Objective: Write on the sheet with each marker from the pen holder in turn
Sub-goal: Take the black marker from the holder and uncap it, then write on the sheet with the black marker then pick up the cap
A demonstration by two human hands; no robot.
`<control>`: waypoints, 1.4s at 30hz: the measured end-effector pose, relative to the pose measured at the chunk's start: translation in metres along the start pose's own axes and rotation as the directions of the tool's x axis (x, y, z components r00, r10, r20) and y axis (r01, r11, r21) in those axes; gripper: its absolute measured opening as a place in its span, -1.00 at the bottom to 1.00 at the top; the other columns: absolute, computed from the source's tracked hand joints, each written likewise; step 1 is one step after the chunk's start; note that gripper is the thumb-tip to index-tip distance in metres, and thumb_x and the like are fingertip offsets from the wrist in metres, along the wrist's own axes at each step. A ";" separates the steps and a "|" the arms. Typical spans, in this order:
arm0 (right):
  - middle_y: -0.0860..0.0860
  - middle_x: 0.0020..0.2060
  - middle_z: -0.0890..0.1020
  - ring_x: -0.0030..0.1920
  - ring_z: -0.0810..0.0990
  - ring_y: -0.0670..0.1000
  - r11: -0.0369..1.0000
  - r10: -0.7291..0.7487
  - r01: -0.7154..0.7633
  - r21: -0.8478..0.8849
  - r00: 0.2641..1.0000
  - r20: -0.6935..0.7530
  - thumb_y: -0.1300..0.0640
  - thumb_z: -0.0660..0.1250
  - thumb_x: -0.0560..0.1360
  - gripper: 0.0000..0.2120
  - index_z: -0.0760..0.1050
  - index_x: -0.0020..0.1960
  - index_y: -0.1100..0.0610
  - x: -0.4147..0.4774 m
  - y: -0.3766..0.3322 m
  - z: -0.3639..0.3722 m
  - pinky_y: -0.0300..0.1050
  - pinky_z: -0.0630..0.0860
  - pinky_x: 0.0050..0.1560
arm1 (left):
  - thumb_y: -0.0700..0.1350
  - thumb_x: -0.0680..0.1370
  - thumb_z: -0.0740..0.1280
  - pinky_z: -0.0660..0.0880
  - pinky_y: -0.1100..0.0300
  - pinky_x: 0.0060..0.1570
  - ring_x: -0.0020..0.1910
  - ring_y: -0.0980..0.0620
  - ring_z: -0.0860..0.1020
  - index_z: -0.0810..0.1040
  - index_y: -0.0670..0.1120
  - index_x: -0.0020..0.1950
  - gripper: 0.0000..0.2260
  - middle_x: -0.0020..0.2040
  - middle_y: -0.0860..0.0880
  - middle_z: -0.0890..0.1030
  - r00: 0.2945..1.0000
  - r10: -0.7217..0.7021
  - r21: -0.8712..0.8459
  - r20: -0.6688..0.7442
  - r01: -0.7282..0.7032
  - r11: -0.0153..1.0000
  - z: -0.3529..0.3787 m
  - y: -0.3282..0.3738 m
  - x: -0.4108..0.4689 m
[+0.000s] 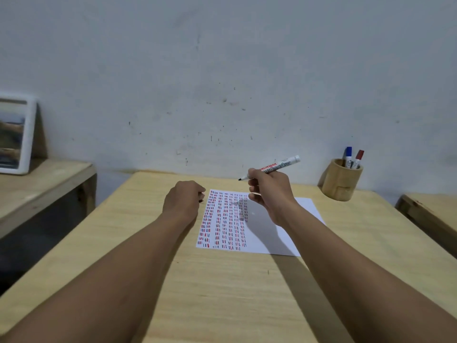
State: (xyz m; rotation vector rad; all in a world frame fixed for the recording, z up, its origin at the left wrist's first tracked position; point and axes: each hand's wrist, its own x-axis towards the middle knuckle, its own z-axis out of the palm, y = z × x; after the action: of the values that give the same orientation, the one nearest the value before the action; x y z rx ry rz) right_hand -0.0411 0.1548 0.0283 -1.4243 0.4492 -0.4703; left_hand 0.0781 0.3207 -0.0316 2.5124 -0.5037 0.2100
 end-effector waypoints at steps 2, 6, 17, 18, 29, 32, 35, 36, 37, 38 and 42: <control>0.03 -0.32 0.53 -0.38 0.50 -0.05 0.999 -0.020 0.020 -0.028 1.000 0.001 0.17 0.37 0.58 -0.87 0.60 -0.08 0.23 0.001 0.001 -0.001 -0.23 0.56 -0.38 | -0.19 0.62 0.28 0.53 0.10 0.07 0.16 -0.10 0.62 0.56 -0.03 0.39 -0.66 0.19 -0.05 0.68 1.000 -0.004 -0.007 -0.019 0.004 1.000 -0.001 0.003 -0.001; 0.09 -0.29 0.59 -0.35 0.56 -0.02 0.986 -0.071 0.069 -0.152 0.997 -0.008 0.20 0.36 0.57 -0.86 0.62 -0.06 0.27 0.004 0.005 -0.004 -0.22 0.58 -0.37 | -0.06 0.65 0.25 0.53 0.02 0.05 0.22 -0.17 0.57 0.36 -0.01 0.54 -0.57 0.23 -0.10 0.64 0.999 -0.033 -0.024 -0.030 0.032 0.999 -0.008 0.008 -0.006; 0.05 -0.26 0.72 -0.19 0.70 0.11 0.829 -0.184 0.088 -0.553 0.976 -0.120 0.01 0.38 0.43 -0.81 0.58 -0.16 0.15 -0.012 0.048 -0.019 0.02 0.61 -0.19 | 0.19 0.66 -0.12 -0.21 -0.30 0.49 0.62 -0.19 -0.11 0.07 0.22 0.61 -0.51 0.65 -0.11 -0.01 0.957 -0.063 0.286 0.283 -0.021 0.958 -0.015 -0.025 -0.046; 0.05 -0.26 0.72 -0.19 0.69 0.10 0.820 -0.186 0.087 -0.565 0.975 -0.120 0.02 0.38 0.45 -0.80 0.59 -0.17 0.18 -0.014 0.050 -0.019 -0.05 0.57 -0.24 | 0.19 0.66 -0.14 -0.22 -0.30 0.49 0.62 -0.19 -0.12 0.03 0.23 0.61 -0.51 0.65 -0.12 -0.04 0.955 -0.053 0.299 0.292 -0.038 0.954 -0.015 -0.026 -0.048; 0.17 -0.26 0.73 -0.16 0.69 0.16 0.778 -0.209 0.086 -0.623 0.970 -0.127 0.07 0.37 0.44 -0.69 0.56 -0.15 0.36 -0.015 0.058 -0.020 -0.09 0.48 -0.30 | 0.21 0.66 -0.17 -0.21 -0.28 0.51 0.62 -0.19 -0.15 -0.04 0.23 0.62 -0.50 0.65 -0.12 -0.08 0.952 -0.044 0.351 0.303 -0.068 0.934 -0.014 -0.026 -0.052; 0.16 -0.27 0.73 -0.17 0.69 0.14 0.776 -0.203 0.082 -0.625 0.971 -0.125 0.07 0.37 0.45 -0.70 0.57 -0.16 0.35 -0.015 0.060 -0.020 -0.12 0.46 -0.33 | 0.21 0.65 -0.17 -0.21 -0.28 0.51 0.62 -0.19 -0.14 -0.04 0.23 0.62 -0.50 0.65 -0.12 -0.08 0.951 -0.049 0.355 0.305 -0.066 0.933 -0.014 -0.027 -0.053; 0.16 -0.28 0.73 -0.18 0.70 0.15 0.776 -0.205 0.087 -0.624 0.971 -0.121 0.07 0.37 0.45 -0.69 0.58 -0.17 0.36 -0.014 0.060 -0.020 -0.12 0.46 -0.33 | 0.22 0.65 -0.18 -0.21 -0.28 0.51 0.62 -0.19 -0.14 -0.04 0.23 0.62 -0.49 0.65 -0.12 -0.07 0.951 -0.049 0.359 0.305 -0.067 0.931 -0.014 -0.027 -0.053; 0.17 -0.27 0.73 -0.17 0.70 0.15 0.775 -0.207 0.089 -0.625 0.971 -0.118 0.08 0.37 0.45 -0.69 0.58 -0.17 0.37 -0.014 0.061 -0.021 -0.12 0.46 -0.33 | 0.22 0.65 -0.18 -0.21 -0.28 0.51 0.62 -0.19 -0.14 -0.04 0.23 0.62 -0.49 0.65 -0.12 -0.07 0.951 -0.049 0.358 0.305 -0.067 0.931 -0.014 -0.027 -0.052; 0.18 -0.27 0.73 -0.17 0.69 0.16 0.774 -0.207 0.091 -0.626 0.972 -0.115 0.08 0.37 0.45 -0.69 0.58 -0.17 0.37 -0.013 0.060 -0.020 -0.12 0.47 -0.32 | 0.22 0.65 -0.18 -0.21 -0.28 0.51 0.62 -0.19 -0.14 -0.04 0.23 0.62 -0.49 0.65 -0.12 -0.07 0.951 -0.049 0.358 0.304 -0.067 0.932 -0.014 -0.027 -0.052; 0.18 -0.27 0.73 -0.17 0.69 0.16 0.774 -0.207 0.092 -0.627 0.972 -0.113 0.08 0.37 0.45 -0.69 0.58 -0.16 0.38 -0.013 0.060 -0.020 -0.10 0.49 -0.30 | 0.22 0.65 -0.17 -0.21 -0.28 0.51 0.62 -0.18 -0.14 -0.04 0.24 0.62 -0.49 0.65 -0.12 -0.07 0.952 -0.049 0.358 0.303 -0.066 0.931 -0.014 -0.028 -0.052; 0.20 -0.26 0.73 -0.24 0.69 0.16 0.774 -0.195 0.082 -0.628 0.974 -0.113 0.09 0.38 0.44 -0.69 0.58 -0.17 0.39 -0.013 0.060 -0.021 -0.10 0.50 -0.30 | 0.23 0.65 -0.18 -0.21 -0.28 0.51 0.62 -0.19 -0.14 -0.04 0.24 0.61 -0.49 0.65 -0.12 -0.07 0.952 -0.046 0.362 0.301 -0.070 0.930 -0.013 -0.027 -0.052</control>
State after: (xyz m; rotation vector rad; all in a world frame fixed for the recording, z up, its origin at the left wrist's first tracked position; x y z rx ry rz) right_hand -0.0610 0.1496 -0.0329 -2.0816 0.6838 -0.6008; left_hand 0.0411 0.3650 -0.0475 2.9328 -0.6536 -0.0949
